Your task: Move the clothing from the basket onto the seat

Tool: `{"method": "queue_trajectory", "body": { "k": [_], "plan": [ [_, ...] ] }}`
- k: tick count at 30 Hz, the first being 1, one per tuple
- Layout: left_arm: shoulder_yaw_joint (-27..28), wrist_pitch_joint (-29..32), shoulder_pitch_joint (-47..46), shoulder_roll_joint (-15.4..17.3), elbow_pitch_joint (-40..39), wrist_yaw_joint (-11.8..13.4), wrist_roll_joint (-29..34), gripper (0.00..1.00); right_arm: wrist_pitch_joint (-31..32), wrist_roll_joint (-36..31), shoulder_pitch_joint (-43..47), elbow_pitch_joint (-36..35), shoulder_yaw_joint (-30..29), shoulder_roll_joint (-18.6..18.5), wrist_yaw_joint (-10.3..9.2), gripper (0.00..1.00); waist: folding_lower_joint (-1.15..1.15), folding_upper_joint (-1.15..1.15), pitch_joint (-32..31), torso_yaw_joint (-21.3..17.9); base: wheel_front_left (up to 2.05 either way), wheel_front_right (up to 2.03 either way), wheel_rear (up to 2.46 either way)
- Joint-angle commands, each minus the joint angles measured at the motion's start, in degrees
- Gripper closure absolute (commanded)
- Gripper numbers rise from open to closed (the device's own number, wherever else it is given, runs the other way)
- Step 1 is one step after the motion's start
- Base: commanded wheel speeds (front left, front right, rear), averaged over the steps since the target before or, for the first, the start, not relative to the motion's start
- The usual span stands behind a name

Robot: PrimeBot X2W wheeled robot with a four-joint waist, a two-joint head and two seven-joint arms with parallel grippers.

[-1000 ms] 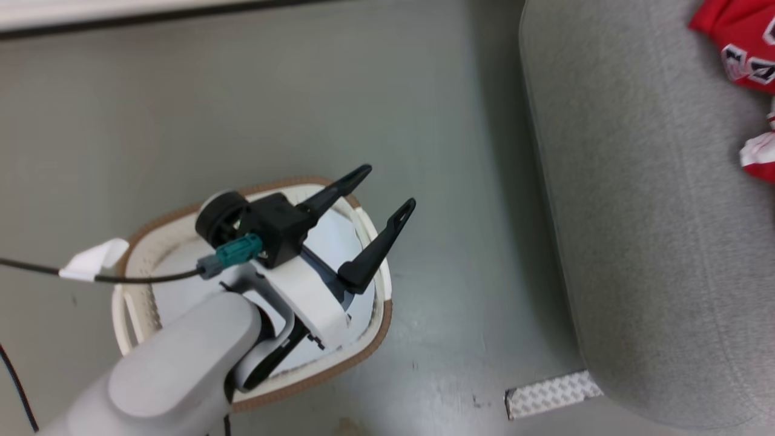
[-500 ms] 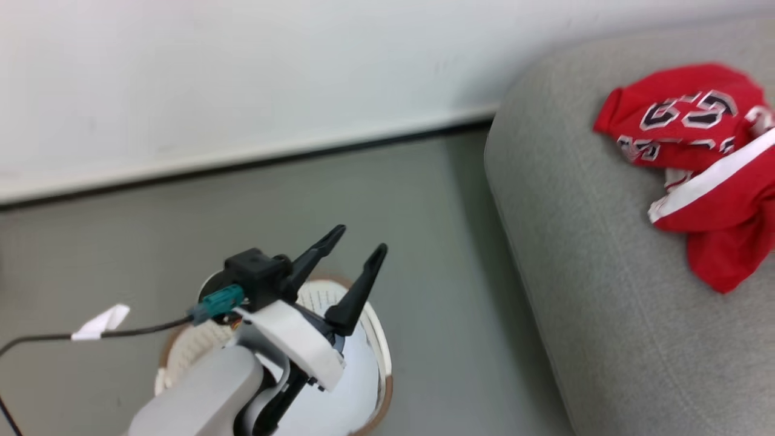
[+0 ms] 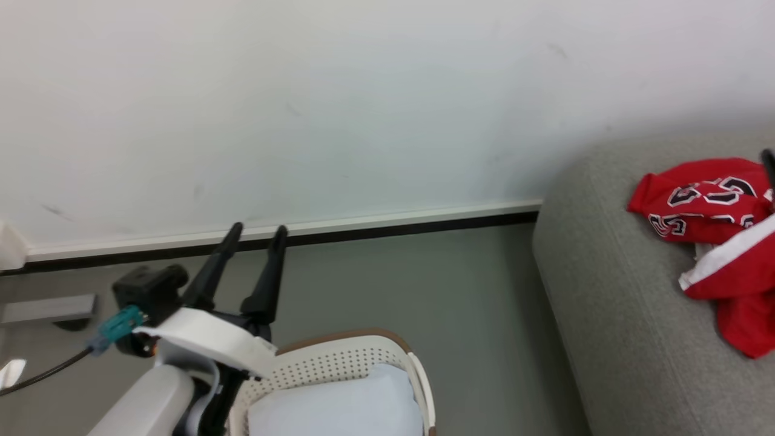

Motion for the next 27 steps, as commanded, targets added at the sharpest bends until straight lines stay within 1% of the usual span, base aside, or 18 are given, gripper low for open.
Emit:
{"method": "queue_trajectory", "body": {
  "k": [1,6,7,8,13,16,19,22,27],
  "plan": [
    [1.9,0.0,2.3,0.2,-0.3,0.6,0.8,0.00,-1.8,-1.1,1.8,-0.8,-0.3,2.0,-0.13,0.00,0.02,0.00,-1.8,2.6,0.00,0.00,0.00],
    [7.3,0.0,7.0,0.2,-0.1,1.8,3.5,0.00,-7.8,-3.9,5.7,-1.5,-1.1,9.1,-0.13,0.00,0.02,0.00,-3.4,5.5,0.00,0.00,0.00],
    [7.3,0.0,7.0,0.2,-0.1,1.8,3.5,0.00,-7.8,-3.9,5.7,-1.5,-1.1,9.1,-0.13,0.00,0.02,0.00,-3.4,5.5,0.00,0.00,0.00],
    [8.3,0.0,7.9,0.2,0.0,1.8,3.8,0.00,-9.2,-4.5,6.6,-1.4,-1.2,10.4,-0.13,0.00,0.02,0.00,-3.7,6.0,0.00,0.00,0.00],
    [12.3,0.0,11.8,-1.1,1.4,2.0,6.5,0.00,-15.5,-5.0,12.1,-0.1,-2.0,17.3,-0.13,0.00,0.02,0.00,-4.7,8.1,0.00,0.00,0.00],
    [14.9,0.0,14.0,-2.5,2.0,1.8,7.9,0.00,-19.8,-5.4,15.4,1.1,-2.5,20.4,-0.13,0.00,0.02,0.00,-5.1,8.9,0.00,0.00,0.00],
    [17.8,0.0,16.2,-4.6,2.3,1.2,9.8,0.00,-22.9,-6.0,18.7,3.1,-3.3,23.8,-0.13,0.00,0.02,0.00,-5.5,9.5,0.00,0.00,0.00],
    [21.2,0.0,18.6,-6.5,2.4,0.2,11.9,0.00,-24.2,-5.0,21.0,4.8,-3.6,27.1,-0.13,0.00,0.02,0.00,-5.8,9.4,0.00,0.00,0.00],
    [25.8,0.0,22.7,-10.7,2.8,-2.3,16.9,0.00,-25.0,-6.5,23.1,6.5,-2.5,29.7,-0.13,0.00,0.02,0.00,-6.0,8.8,0.00,0.00,0.00]
  ]
}}
